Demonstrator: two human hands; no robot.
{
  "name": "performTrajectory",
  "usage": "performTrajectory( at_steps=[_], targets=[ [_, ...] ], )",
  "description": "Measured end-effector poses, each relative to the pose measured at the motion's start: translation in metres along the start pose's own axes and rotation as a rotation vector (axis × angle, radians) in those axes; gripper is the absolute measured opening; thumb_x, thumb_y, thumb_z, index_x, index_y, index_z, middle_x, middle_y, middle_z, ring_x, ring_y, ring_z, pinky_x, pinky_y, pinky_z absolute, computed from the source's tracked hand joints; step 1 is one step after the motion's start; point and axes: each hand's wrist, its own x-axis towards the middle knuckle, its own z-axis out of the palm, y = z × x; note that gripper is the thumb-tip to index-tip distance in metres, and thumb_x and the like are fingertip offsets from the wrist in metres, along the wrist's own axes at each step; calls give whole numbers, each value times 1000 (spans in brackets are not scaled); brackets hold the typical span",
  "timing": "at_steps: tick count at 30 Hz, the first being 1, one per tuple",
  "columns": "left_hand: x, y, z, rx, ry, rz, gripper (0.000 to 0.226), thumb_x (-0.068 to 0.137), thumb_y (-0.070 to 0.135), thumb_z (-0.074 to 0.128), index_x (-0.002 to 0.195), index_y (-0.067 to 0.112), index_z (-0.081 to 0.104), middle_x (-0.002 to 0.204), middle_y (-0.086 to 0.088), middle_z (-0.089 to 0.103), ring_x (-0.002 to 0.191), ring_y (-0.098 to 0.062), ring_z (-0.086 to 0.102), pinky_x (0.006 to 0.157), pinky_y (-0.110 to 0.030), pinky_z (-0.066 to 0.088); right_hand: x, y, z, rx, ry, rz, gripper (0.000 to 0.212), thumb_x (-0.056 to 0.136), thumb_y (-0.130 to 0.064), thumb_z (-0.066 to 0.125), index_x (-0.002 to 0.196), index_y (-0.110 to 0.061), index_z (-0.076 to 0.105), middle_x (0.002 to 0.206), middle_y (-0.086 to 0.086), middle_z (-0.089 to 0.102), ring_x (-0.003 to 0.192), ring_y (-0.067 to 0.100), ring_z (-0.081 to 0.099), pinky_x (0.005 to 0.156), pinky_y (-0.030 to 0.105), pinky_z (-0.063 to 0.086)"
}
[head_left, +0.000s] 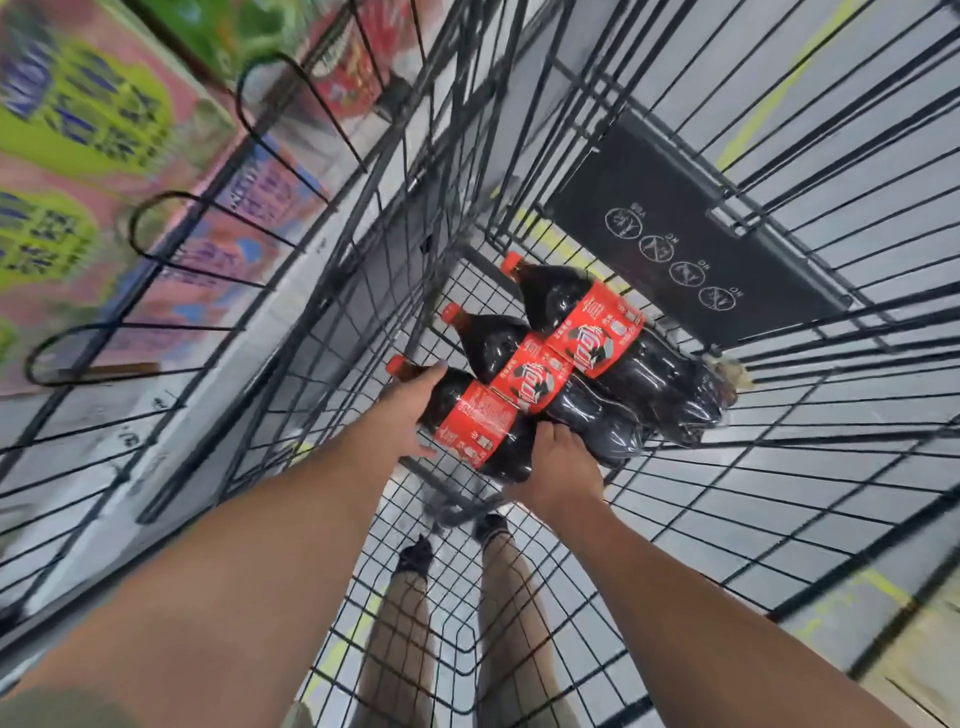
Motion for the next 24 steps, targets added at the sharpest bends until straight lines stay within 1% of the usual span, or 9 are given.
performTrajectory(
  at_steps=[2, 4, 7, 9, 11, 14, 18, 22, 24],
  targets=[
    [2, 2, 6, -1, -11, -19, 90, 67, 65, 88, 136, 22, 49, 124, -16, 63, 96, -37, 65, 82, -70, 57, 4, 2, 4, -34, -22, -18, 96, 72, -64, 81, 140, -12, 36, 136, 7, 47, 130, 26, 46, 107, 41, 48],
    [8, 2, 8, 27, -24, -53, 87, 67, 63, 89, 133, 23, 50, 123, -18, 66, 98, -38, 67, 85, -70, 55, 8, 6, 7, -37, -72, -23, 101, 72, -59, 84, 144, -10, 32, 140, 8, 46, 132, 27, 45, 109, 42, 46],
    [11, -2, 8, 27, -55, -88, 74, 72, 57, 86, 128, 20, 54, 111, -21, 70, 99, -39, 69, 92, -66, 54, 12, 7, 10, -29, -126, -14, 103, 70, -55, 87, 143, -12, 29, 138, 8, 52, 131, 28, 50, 110, 45, 45],
    [12, -6, 7, -5, -78, -83, 69, 74, 54, 86, 127, 20, 57, 107, -22, 75, 97, -42, 72, 82, -70, 56, 12, 4, 17, -21, -140, -6, 116, 67, -60, 88, 147, -12, 19, 141, 9, 50, 134, 29, 49, 115, 50, 39],
    [11, -13, 5, -55, -59, -65, 71, 73, 53, 88, 128, 23, 56, 111, -22, 74, 98, -44, 72, 73, -73, 57, 11, 3, 23, 16, -117, 9, 126, 62, -64, 88, 150, -15, 12, 143, 8, 50, 136, 28, 48, 119, 54, 34],
    [1, -20, 4, -115, -9, -13, 79, 69, 52, 92, 133, 30, 50, 125, -20, 67, 101, -46, 69, 69, -78, 54, 7, 7, 22, 63, -97, 0, 125, 62, -58, 90, 152, -17, 13, 138, 6, 54, 132, 27, 52, 117, 53, 38],
    [-32, -19, 5, -124, 6, 94, 67, 85, 43, 83, 136, 31, 42, 128, -13, 61, 96, -39, 68, 66, -68, 59, -8, 9, 17, 116, -42, 0, 120, 62, -50, 93, 151, -17, 19, 129, 4, 58, 123, 25, 58, 111, 49, 45],
    [-57, -20, 0, -126, -13, 170, 69, 88, 43, 81, 141, 26, 39, 129, -12, 61, 90, -33, 69, 68, -62, 61, -33, 5, 5, 152, 51, -7, 112, 59, -54, 92, 144, -22, 27, 125, 0, 59, 115, 22, 59, 96, 41, 53],
    [-77, -18, -1, -131, -26, 228, 68, 88, 44, 81, 141, 27, 40, 129, -9, 61, 92, -33, 69, 71, -63, 61, -49, 4, -6, 162, 89, -3, 108, 60, -54, 91, 142, -22, 28, 125, 0, 57, 116, 22, 59, 96, 40, 53]
  ],
)
